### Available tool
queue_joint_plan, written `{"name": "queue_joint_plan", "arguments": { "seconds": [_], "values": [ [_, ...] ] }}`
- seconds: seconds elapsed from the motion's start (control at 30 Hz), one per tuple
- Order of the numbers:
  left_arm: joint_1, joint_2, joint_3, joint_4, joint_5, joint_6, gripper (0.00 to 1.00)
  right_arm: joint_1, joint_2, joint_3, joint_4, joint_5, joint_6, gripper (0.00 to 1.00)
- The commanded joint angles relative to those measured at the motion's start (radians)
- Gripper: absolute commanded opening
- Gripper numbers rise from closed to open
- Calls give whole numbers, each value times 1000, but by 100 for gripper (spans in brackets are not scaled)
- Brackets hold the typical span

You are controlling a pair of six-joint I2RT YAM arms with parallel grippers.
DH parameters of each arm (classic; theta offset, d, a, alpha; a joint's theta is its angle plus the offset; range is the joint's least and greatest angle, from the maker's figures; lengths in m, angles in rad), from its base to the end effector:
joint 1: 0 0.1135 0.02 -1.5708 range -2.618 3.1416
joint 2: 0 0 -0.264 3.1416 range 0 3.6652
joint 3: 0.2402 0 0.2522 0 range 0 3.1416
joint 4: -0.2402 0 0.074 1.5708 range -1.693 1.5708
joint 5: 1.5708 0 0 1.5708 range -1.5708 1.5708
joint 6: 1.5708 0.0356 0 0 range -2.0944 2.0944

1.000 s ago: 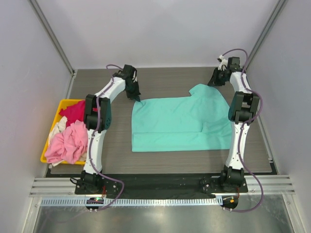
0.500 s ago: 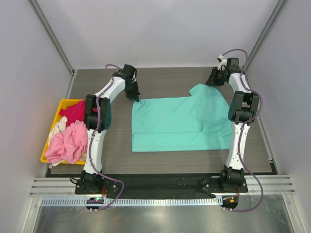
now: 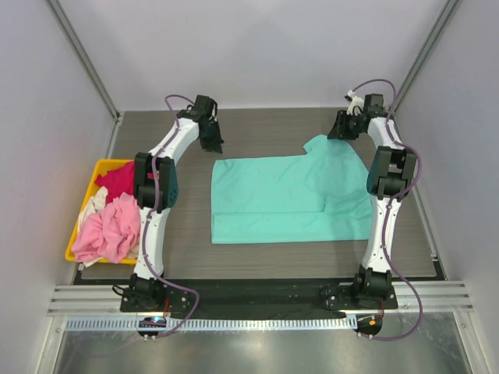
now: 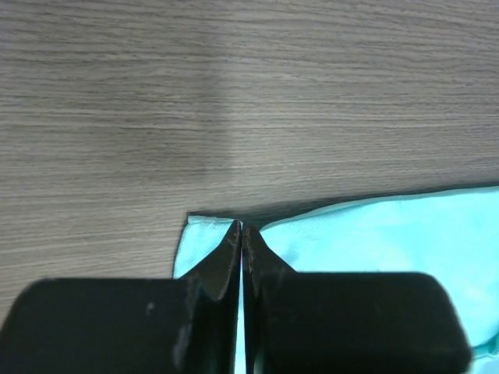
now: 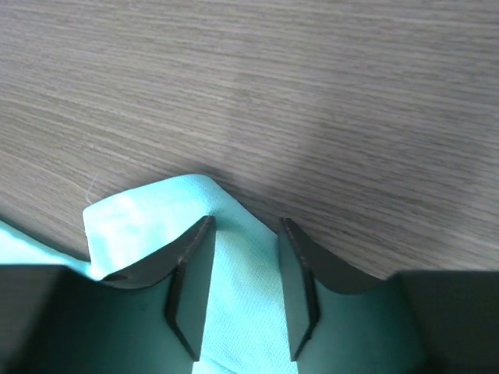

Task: Fold and stack the t-shirts
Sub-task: Fold the tshirt

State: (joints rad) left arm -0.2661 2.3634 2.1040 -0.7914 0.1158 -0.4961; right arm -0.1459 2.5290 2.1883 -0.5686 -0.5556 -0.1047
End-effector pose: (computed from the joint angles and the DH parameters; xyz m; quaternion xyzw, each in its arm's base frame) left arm 0.4953 -0.1393 0.1991 -0.0959 0.9601 -0.1474 0.2174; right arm 0.5478 -0.0615 0.1577 -0.0703 0.9112 0.2183 0.3423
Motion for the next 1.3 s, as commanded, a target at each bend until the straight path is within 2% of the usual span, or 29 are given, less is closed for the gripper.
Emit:
{"name": "queue_joint_plan", "arguments": {
  "seconds": [0.0, 0.07, 0.13, 0.17, 0.23, 0.33, 0.5, 0.87, 0.9, 1.0, 1.03, 1.07, 1.27],
  "values": [
    [7, -12, 22, -11, 18, 34, 0, -1, 8, 41, -43, -35, -52, 43],
    [5, -15, 19, -11, 57, 51, 2, -1, 13, 44, -42, -32, -50, 32],
    [7, -16, 7, 4, 82, 77, 18, -1, 17, 56, -40, -26, -37, 25],
    [7, -15, 4, 3, 84, 82, 28, -1, 23, 62, -37, -24, -29, 19],
    [7, -7, 4, -3, 88, 99, 36, -1, 33, 79, -39, -18, -6, 13],
    [7, -1, 1, -34, 39, 140, 43, -1, 31, 64, -39, -10, -4, 8],
    [8, -3, -15, -49, 1, 163, 45, 0, 2, 28, -36, -7, -4, 3],
    [10, 7, -76, -28, 4, 183, 37, 8, -10, -2, -5, 13, 39, 1],
    [8, 13, -67, -32, 2, 182, 35, 8, -9, -4, -4, 17, 48, 1],
    [8, 39, -27, -58, -4, 177, 17, 8, -4, -13, 9, 10, 51, 1],
    [8, 45, -18, -65, -2, 171, 3, 9, -10, -18, 10, 11, 53, 1],
    [8, 43, -10, -71, -4, 168, 0, 9, -13, -22, 19, 14, 54, 1],
    [8, -24, -35, -49, -10, 130, 0, 9, -102, -91, 99, 103, 143, 1]
  ]
}}
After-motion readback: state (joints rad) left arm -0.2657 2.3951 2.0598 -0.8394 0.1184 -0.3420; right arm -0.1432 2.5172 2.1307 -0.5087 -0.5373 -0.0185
